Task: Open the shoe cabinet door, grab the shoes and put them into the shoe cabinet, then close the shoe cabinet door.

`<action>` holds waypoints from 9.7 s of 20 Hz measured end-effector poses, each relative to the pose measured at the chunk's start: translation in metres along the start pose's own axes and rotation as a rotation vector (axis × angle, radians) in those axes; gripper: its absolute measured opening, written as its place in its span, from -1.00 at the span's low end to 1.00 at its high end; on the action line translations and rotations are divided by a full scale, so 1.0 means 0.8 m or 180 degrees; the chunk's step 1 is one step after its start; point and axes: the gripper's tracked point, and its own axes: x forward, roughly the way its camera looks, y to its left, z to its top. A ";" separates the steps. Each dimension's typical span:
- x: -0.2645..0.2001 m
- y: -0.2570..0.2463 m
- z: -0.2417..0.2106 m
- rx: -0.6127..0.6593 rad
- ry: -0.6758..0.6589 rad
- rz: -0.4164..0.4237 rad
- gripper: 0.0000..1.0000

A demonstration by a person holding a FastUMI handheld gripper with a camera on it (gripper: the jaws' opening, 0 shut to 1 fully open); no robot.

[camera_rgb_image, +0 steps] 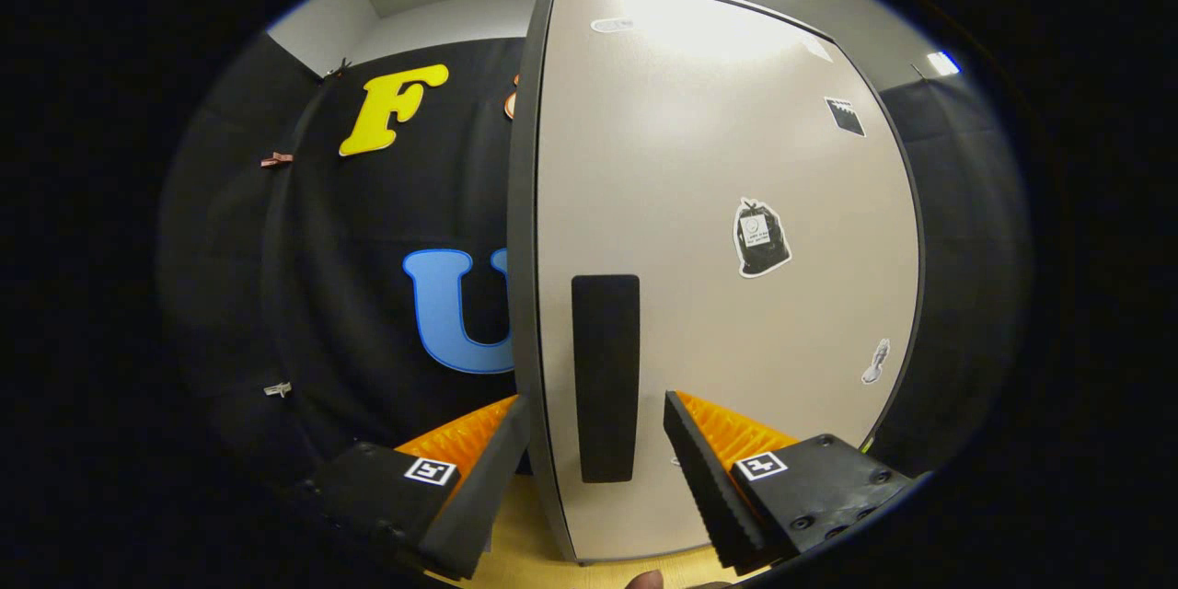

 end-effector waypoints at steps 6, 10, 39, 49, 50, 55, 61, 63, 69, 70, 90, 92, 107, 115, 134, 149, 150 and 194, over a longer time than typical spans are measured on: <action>0.015 -0.008 -0.011 0.0072 0.0085 -0.0017 -0.05; 0.012 -0.008 -0.009 0.0025 0.0132 0.0126 -0.47; -0.212 -0.130 0.008 0.0093 0.0272 0.0868 -0.62; -0.243 -0.188 0.013 0.0090 0.0260 0.0786 -0.62; -0.245 -0.194 0.013 0.0097 0.0256 0.0771 -0.62; -0.256 -0.223 0.015 0.0119 0.0235 0.0705 -0.63; -0.267 -0.256 0.018 0.0127 0.0182 0.0637 -0.64; -0.268 -0.263 0.019 0.0077 0.0157 0.0684 -0.64; -0.266 -0.295 0.020 0.0180 0.0135 0.0492 -0.64; -0.265 -0.302 0.021 0.0193 0.0136 0.0428 -0.64; -0.325 -0.444 0.032 0.0204 0.0048 -0.0390 -0.77; -0.345 -0.434 0.033 0.0199 0.0079 -0.0410 -0.52; -0.343 -0.167 -0.178 0.0211 0.1563 0.0690 0.99; -0.333 -0.123 -0.359 0.0230 0.2499 0.0857 0.98; -0.161 -0.164 -0.573 0.0192 0.2512 -0.0234 -0.73; -0.160 -0.159 -0.295 0.0498 0.1734 0.0208 -0.87; -0.156 -0.156 -0.267 0.0509 0.1663 0.0230 -0.87; 0.310 -0.093 -0.136 0.0358 0.1744 -0.0087 0.29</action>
